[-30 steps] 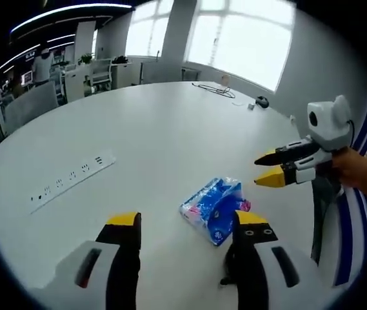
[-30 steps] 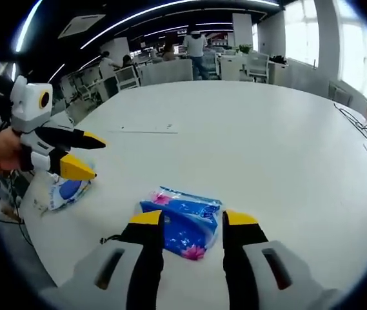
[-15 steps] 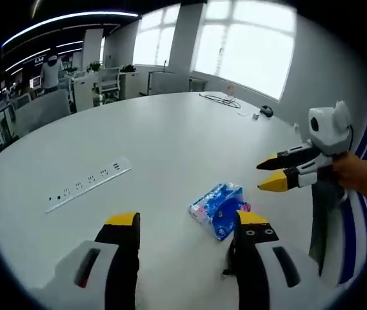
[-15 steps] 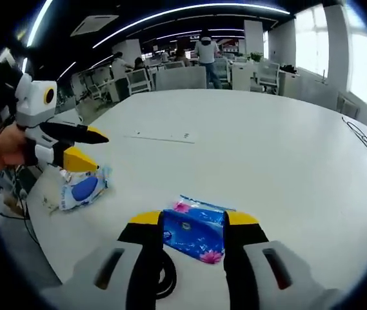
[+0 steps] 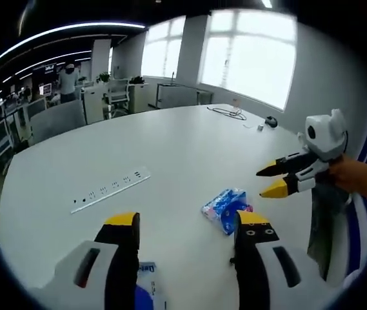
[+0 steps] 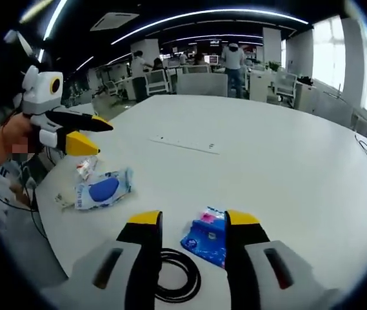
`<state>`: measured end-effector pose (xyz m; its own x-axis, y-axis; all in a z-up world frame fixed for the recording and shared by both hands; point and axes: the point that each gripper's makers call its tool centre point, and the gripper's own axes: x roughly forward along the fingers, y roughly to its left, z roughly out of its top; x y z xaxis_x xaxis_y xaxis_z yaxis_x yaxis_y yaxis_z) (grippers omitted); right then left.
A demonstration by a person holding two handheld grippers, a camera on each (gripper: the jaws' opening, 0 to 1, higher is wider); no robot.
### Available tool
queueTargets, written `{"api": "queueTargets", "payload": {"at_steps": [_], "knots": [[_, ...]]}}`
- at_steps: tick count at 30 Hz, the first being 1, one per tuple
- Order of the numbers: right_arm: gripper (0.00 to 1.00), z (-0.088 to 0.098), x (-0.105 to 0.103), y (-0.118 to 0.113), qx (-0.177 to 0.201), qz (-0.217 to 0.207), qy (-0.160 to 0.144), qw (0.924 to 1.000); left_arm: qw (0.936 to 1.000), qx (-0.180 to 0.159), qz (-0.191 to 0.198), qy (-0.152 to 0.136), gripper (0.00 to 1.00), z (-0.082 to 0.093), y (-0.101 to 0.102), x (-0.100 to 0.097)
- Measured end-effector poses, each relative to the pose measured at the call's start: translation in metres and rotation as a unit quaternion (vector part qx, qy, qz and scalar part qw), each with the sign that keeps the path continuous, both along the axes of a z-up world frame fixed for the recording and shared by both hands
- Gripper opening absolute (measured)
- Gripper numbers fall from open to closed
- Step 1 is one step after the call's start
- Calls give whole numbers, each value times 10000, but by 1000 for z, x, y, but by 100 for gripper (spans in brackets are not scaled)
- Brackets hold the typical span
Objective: Arrange the tabletop items into an orderly group along one side of the table until the central work area is clear of visible clutter.
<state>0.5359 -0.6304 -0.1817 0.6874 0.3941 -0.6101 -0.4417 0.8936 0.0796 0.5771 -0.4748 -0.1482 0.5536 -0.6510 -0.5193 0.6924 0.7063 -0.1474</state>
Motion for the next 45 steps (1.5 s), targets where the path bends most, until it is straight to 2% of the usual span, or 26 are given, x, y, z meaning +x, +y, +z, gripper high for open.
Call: {"api": "queueTargets", "payload": {"at_steps": [14, 26, 34, 45], "knots": [[41, 11, -1, 57, -18, 534, -13, 9986, 9991, -5, 435, -12, 59, 8, 80, -13], [44, 10, -11, 122, 110, 1093, 39, 9939, 9967, 68, 808, 37, 59, 8, 148, -32], [45, 6, -26, 171, 194, 1541, 98, 9878, 9947, 87, 1022, 81, 59, 6, 186, -50], [45, -3, -45, 226, 273, 2091, 237, 9772, 9924, 74, 1216, 143, 59, 2, 230, -77]]}}
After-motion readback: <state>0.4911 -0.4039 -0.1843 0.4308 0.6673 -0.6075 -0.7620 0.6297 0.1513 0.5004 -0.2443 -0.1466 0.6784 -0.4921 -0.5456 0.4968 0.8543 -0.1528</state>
